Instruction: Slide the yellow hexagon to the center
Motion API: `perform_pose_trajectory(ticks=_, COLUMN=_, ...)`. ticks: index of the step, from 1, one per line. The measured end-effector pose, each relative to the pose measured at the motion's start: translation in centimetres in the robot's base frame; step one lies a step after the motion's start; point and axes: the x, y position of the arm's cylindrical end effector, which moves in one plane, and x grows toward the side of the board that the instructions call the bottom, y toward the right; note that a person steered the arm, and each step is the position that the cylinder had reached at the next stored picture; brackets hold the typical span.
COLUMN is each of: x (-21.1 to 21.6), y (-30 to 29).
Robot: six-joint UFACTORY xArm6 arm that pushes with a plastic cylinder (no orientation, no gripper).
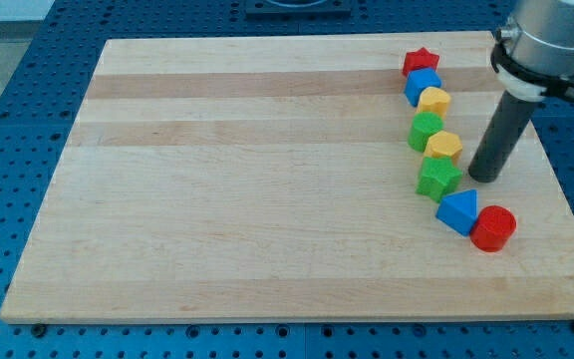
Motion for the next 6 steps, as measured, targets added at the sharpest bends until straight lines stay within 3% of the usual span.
perform_pose_trajectory(ticks=3, x=-2.2, y=-0.8)
perform_pose_trajectory(ticks=6, x=-2.2, y=-8.6)
